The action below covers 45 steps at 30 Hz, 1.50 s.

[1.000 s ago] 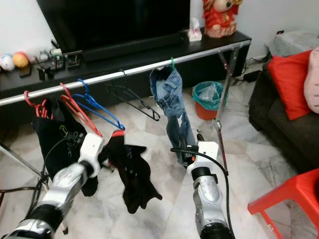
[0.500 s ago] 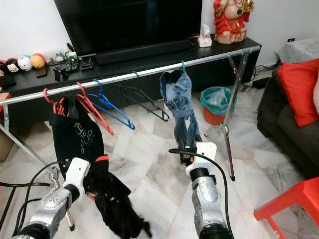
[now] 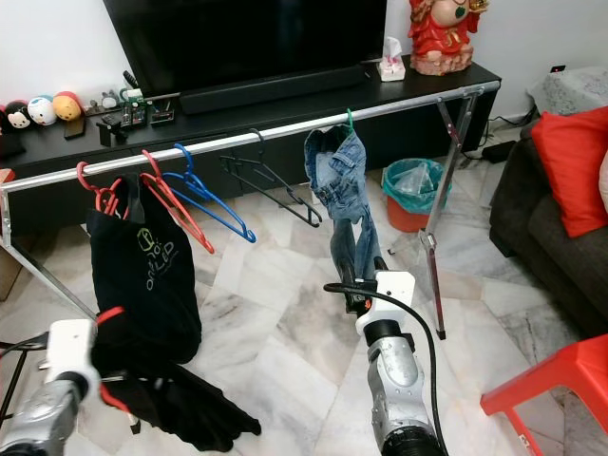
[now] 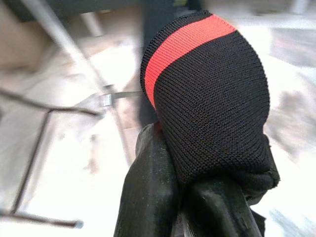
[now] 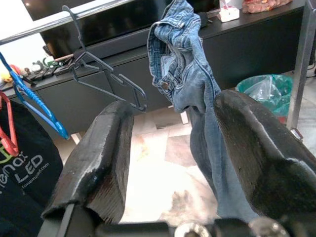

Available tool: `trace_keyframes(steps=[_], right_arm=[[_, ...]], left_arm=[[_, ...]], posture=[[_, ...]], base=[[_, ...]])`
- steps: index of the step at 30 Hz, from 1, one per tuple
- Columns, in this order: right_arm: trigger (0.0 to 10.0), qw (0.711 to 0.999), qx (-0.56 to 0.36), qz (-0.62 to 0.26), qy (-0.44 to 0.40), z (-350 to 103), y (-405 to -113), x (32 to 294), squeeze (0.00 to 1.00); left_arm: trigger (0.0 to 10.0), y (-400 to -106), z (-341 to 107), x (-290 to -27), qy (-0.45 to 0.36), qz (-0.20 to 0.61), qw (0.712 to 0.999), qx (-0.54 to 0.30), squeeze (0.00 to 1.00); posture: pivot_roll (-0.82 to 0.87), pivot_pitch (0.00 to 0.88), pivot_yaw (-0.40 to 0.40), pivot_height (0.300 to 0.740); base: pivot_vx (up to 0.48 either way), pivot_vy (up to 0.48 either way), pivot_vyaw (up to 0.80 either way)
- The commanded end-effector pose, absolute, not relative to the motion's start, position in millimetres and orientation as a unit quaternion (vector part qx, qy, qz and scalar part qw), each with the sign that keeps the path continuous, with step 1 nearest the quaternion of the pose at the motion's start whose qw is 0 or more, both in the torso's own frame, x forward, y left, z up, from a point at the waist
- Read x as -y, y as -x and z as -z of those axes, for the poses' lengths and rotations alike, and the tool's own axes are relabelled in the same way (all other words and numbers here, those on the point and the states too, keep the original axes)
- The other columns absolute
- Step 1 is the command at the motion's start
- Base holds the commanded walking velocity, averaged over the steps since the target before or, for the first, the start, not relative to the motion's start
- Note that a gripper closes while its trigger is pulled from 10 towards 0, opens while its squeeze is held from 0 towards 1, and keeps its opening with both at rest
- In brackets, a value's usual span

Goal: Hang hanger

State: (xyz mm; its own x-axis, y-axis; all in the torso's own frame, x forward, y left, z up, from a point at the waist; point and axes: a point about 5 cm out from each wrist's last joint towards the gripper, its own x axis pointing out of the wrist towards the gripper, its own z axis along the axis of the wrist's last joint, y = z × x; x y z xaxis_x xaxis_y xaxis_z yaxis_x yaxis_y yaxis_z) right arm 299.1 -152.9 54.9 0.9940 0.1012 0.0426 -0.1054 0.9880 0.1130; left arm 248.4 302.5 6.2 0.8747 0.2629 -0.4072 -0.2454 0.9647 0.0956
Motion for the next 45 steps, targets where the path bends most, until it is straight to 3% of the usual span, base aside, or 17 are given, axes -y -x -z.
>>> trace_keyframes(steps=[1,9,20,30,45], right_arm=[[10.0,0.997,0.009,-0.049,-0.059,-51,-297,153,0.0],[10.0,0.997,0.006,-0.046,-0.058,-50,-296,155,0.0],[10.0,0.998,0.012,-0.041,-0.056,-53,-298,160,0.0],[10.0,0.998,0.021,-0.047,-0.046,-56,-298,161,0.0],[10.0,0.997,0.026,-0.061,-0.039,-59,-300,156,0.0]], left_arm=[[10.0,-233,-4,-323,-0.024,-0.173,0.957,-0.23,0.0],[10.0,-209,5,-338,-0.04,-0.201,0.945,-0.256,0.0],[10.0,-207,22,-308,-0.052,-0.12,0.951,-0.278,0.0],[10.0,-192,31,-309,-0.047,-0.119,0.943,-0.306,0.0],[10.0,-196,33,-302,-0.043,-0.107,0.945,-0.307,0.0]], posture=[[0.09,0.0,0.113,0.74],[0.09,0.0,0.108,0.74],[0.09,0.0,0.102,0.74],[0.09,0.009,0.099,0.74],[0.09,0.0,0.097,0.74]], base=[[0.0,0.0,0.0],[0.0,0.0,0.0],[0.0,0.0,0.0],[0.0,0.0,0.07],[0.177,0.0,0.34]])
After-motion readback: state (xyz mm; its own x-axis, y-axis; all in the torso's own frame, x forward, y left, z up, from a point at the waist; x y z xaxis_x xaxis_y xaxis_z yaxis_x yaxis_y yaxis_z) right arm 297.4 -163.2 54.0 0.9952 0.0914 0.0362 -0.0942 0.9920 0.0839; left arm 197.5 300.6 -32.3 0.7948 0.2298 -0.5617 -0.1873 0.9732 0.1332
